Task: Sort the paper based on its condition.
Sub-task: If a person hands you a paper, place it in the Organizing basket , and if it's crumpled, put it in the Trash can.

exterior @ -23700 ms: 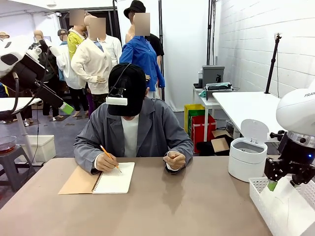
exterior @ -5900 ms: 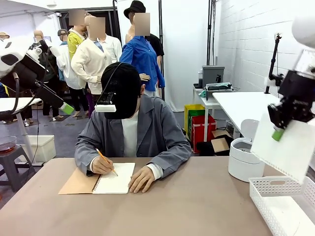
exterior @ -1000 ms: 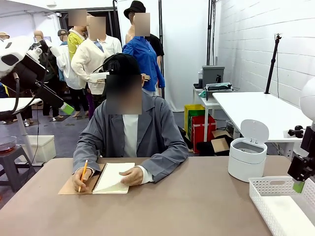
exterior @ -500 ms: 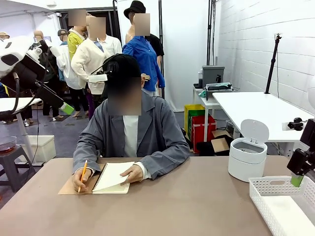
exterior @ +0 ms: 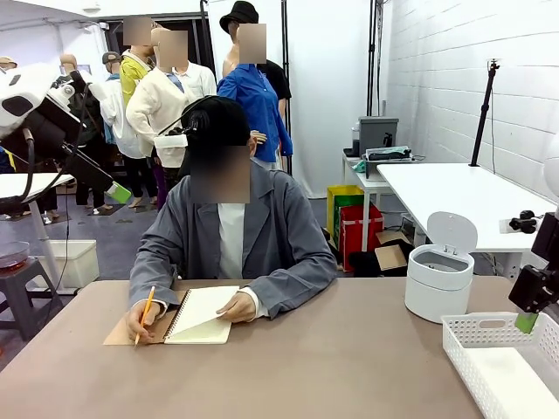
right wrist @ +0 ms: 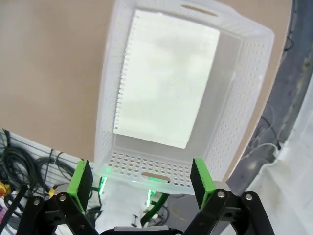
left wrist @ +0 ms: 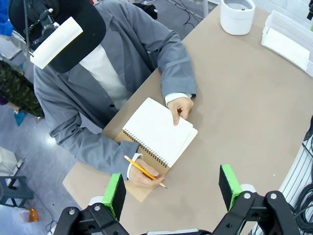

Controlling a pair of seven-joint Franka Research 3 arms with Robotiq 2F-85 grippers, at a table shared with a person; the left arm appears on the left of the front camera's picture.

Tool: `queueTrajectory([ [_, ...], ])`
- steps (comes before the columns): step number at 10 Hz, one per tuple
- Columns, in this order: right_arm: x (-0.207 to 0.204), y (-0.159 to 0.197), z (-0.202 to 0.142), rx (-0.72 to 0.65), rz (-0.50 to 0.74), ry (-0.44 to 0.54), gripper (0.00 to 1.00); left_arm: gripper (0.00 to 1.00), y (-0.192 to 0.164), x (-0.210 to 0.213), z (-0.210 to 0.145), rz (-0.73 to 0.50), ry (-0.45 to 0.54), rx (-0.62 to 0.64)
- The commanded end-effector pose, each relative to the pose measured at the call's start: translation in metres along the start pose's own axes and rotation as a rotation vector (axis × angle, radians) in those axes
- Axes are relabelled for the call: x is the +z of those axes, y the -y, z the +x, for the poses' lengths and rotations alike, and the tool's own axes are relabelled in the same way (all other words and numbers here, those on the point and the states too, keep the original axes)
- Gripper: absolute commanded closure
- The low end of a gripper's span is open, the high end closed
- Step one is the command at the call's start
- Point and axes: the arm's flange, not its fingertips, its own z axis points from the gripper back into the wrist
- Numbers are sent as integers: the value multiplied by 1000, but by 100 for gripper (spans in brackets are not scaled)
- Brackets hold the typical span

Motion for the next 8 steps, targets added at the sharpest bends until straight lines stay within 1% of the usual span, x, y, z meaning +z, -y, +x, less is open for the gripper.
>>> queueTrajectory([
  [1,9,-37,4,157,120,15,0,0,0,1,0,-10,-2,7],
  [2,15,-56,9,234,158,29,0,0,0,1,0,-10,-2,7],
  [3,21,-78,15,294,191,75,0,0,0,1,0,-10,-2,7],
  [4,26,-94,21,362,225,92,0,0,0,1,0,-10,-2,7],
  [6,35,-134,39,497,235,173,0,0,0,1,0,-10,-2,7],
  [7,46,-150,49,560,232,219,0,0,0,1,0,-10,-2,7],
  [8,56,-165,61,606,209,283,0,0,0,1,0,-10,-2,7],
])
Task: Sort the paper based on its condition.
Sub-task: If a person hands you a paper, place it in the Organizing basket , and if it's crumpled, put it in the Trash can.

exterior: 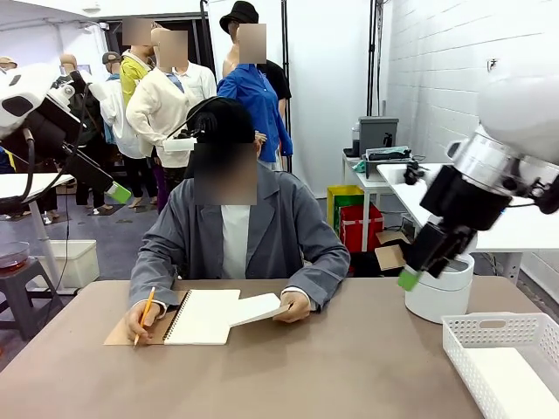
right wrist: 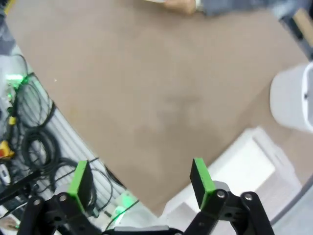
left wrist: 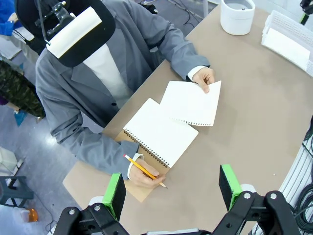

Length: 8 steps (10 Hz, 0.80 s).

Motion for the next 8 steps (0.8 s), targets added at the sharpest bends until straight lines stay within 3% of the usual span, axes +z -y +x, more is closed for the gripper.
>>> queueTrajectory([
  [1,-4,1,35,97,-4,94,0,0,0,1,0,-10,-2,7],
  [8,34,-7,129,195,-73,306,0,0,0,1,0,-10,-2,7],
])
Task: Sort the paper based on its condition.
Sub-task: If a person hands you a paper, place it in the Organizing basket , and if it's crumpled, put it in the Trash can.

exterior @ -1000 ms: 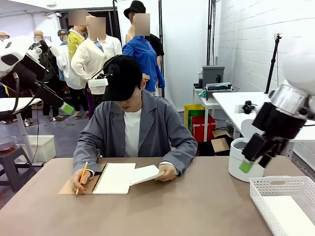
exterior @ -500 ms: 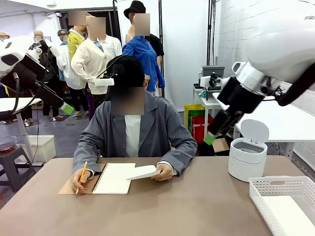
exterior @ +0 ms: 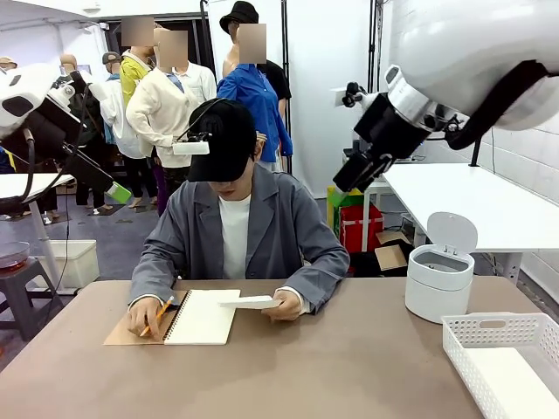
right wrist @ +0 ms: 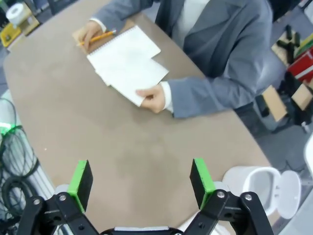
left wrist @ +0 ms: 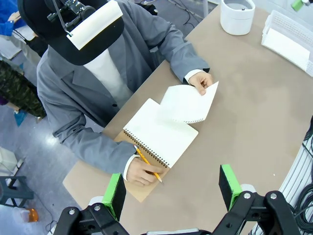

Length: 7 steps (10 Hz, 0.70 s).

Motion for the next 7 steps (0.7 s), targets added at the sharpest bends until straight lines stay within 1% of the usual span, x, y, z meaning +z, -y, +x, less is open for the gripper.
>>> queueTrajectory([
  [1,-3,8,13,15,10,67,0,0,0,1,0,-10,-2,7],
  [4,11,14,25,-9,32,122,0,0,0,1,0,-10,-2,7],
  [6,14,15,25,2,92,102,0,0,0,1,0,-10,-2,7],
  [7,17,8,27,-31,13,96,0,0,0,1,0,-10,-2,7],
])
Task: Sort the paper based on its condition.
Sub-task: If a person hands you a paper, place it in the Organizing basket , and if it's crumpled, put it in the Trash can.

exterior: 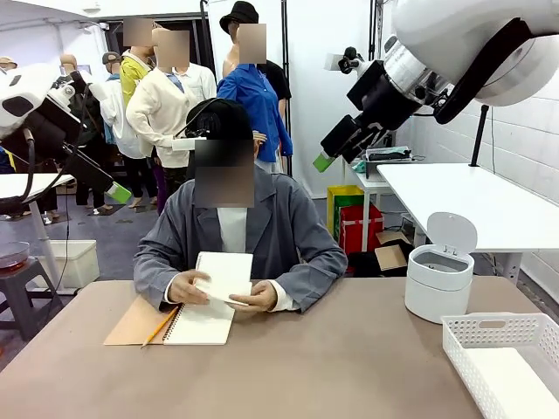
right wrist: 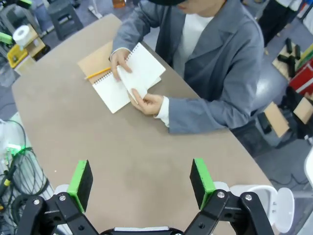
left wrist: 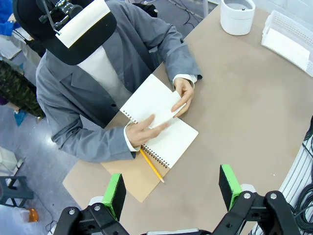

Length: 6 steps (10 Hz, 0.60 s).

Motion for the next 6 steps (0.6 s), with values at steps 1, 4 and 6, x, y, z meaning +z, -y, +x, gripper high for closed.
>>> queueTrajectory([
  [1,-1,0,0,-1,-19,-3,0,0,0,1,0,-10,-2,7],
  [4,-1,0,0,-1,-19,-3,0,0,0,1,0,-10,-2,7],
  [6,-1,0,0,-1,-19,-3,0,0,0,1,0,-10,-2,7],
])
